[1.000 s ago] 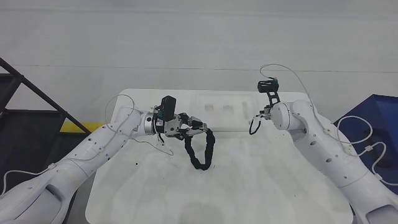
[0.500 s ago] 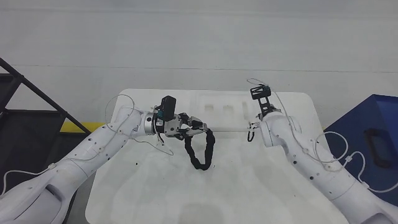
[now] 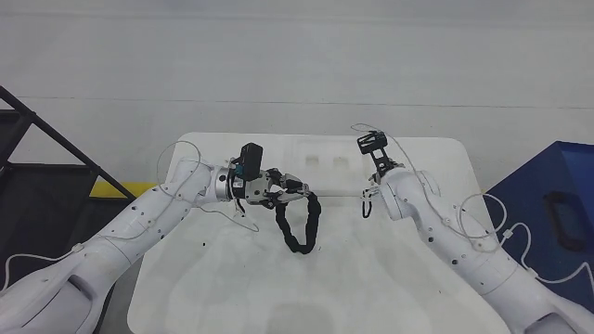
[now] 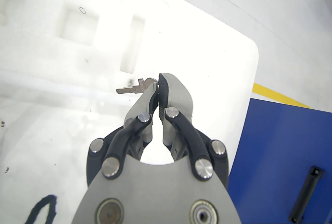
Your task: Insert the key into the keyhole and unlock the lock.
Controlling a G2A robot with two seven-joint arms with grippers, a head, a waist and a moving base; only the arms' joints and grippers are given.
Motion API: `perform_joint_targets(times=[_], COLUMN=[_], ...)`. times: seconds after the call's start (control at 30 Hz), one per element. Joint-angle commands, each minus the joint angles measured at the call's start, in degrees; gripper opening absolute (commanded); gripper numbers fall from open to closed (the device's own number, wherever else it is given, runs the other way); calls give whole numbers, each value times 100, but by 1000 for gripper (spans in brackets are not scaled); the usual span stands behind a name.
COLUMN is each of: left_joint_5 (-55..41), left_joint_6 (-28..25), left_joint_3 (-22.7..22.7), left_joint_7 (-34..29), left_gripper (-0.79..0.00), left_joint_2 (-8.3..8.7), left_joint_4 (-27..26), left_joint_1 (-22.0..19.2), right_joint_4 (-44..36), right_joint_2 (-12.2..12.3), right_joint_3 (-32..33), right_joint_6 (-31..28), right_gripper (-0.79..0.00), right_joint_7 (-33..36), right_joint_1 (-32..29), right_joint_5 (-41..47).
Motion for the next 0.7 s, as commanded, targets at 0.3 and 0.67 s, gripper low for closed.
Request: perform_joint_targets(times=[0.3,0.67], left_joint_5=[0,0], left_joint_6=[0,0], left_joint_3=[0,0], left_joint_7=[0,0], left_gripper=[-785,-785], left_joint_2=[0,0], left_joint_4=[0,0], left_joint_1=[0,0], right_joint_4=[867,1270], right_joint_2=[-284,-439], right_joint_3=[41,216], right_joint_6=[-40,50], right_gripper=[-785,-785], right_joint_7=[253,368], right_joint_1=[255,313], right_joint_5=[573,774])
